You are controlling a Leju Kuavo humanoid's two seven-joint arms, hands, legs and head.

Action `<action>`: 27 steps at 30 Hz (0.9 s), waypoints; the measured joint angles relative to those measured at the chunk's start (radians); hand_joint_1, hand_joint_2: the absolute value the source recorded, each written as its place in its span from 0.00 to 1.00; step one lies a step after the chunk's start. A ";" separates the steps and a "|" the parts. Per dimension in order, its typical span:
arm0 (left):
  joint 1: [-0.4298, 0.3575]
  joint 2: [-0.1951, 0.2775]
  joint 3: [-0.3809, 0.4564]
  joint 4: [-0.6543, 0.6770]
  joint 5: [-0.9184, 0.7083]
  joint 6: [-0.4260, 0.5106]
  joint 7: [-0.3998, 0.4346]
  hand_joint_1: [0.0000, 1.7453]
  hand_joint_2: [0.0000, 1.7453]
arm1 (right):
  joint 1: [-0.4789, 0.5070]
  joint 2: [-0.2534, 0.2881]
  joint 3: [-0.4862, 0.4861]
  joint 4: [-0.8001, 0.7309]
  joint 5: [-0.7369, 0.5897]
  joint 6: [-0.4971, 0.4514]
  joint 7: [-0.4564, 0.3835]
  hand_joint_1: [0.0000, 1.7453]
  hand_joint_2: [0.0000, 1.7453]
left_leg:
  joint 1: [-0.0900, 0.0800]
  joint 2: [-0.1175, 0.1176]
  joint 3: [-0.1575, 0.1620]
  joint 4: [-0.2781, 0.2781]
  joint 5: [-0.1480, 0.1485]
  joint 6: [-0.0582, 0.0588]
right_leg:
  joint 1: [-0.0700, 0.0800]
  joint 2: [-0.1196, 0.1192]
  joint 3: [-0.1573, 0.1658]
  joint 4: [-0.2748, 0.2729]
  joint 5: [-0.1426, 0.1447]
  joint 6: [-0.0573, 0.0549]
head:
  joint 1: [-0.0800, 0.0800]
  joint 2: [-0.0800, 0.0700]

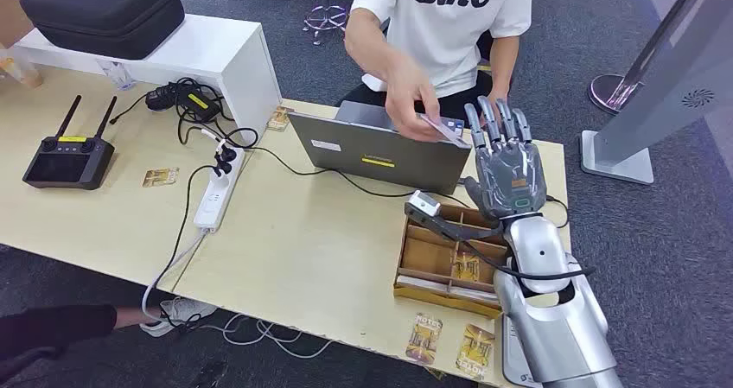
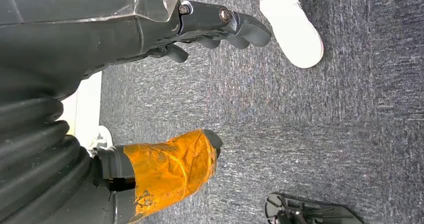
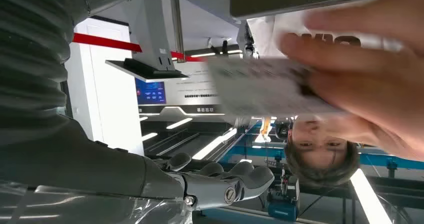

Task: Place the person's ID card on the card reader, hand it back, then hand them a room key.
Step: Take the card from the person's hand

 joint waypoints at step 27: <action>-0.001 -0.008 0.021 0.000 -0.017 0.013 0.000 0.00 1.00 | 0.056 0.007 -0.024 -0.049 -0.054 -0.034 -0.079 1.00 1.00 | 0.000 0.000 0.000 0.000 0.000 0.000 | 0.000 0.000 0.000 0.000 0.000 0.000 | 0.000 0.000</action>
